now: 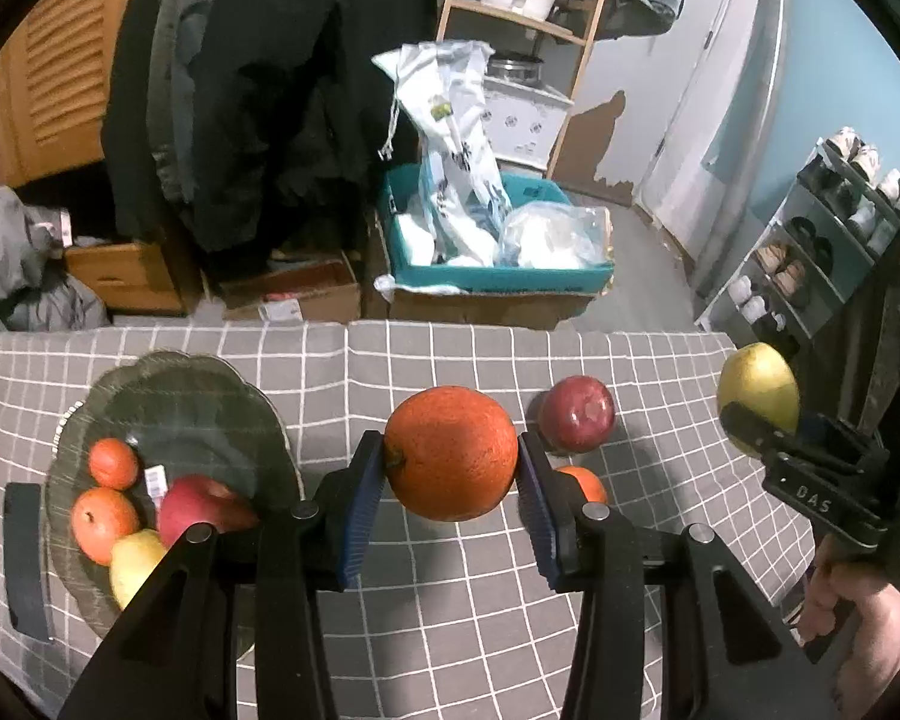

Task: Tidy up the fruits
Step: 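Lift the orange with the left tool while the right tool lifts the pear toward the bowl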

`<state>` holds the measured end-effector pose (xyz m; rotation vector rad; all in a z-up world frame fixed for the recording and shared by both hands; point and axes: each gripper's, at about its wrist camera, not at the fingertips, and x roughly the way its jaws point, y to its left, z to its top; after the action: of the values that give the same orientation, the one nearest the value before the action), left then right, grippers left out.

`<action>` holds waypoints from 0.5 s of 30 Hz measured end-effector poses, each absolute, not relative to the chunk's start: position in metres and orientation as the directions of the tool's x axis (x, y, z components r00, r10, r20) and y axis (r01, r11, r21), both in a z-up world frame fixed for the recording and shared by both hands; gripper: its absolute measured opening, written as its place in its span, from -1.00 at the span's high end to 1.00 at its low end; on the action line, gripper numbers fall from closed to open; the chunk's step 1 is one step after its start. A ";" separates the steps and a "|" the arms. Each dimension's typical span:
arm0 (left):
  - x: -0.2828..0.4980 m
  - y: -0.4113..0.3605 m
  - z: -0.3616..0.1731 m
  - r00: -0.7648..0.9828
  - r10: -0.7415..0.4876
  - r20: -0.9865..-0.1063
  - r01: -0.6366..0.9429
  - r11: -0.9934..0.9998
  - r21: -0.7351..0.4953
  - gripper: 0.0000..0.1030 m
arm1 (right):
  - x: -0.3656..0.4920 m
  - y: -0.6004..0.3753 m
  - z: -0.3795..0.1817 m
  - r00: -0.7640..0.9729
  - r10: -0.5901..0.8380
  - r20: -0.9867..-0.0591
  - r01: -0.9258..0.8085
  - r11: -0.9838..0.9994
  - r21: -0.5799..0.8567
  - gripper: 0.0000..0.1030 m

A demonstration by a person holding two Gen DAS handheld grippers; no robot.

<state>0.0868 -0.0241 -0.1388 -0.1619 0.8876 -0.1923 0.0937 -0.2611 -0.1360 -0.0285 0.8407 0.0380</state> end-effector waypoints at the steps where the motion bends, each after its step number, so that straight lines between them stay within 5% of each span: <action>1: 0.084 -0.022 -0.135 0.624 -0.230 -0.747 0.098 0.971 -0.217 0.13 | 0.092 -0.260 -0.133 0.672 0.024 -0.740 -0.048 0.999 -0.011 -0.31; 15: 0.059 0.006 -0.093 0.710 -0.178 -0.682 0.070 0.981 -0.183 0.13 | 0.073 -0.233 -0.085 0.745 0.080 -0.662 -0.107 0.994 0.000 -0.31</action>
<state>0.0591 0.0062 -0.0926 -0.1480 0.7701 -0.1377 0.0730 -0.2333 -0.0849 -0.0387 0.7228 0.1021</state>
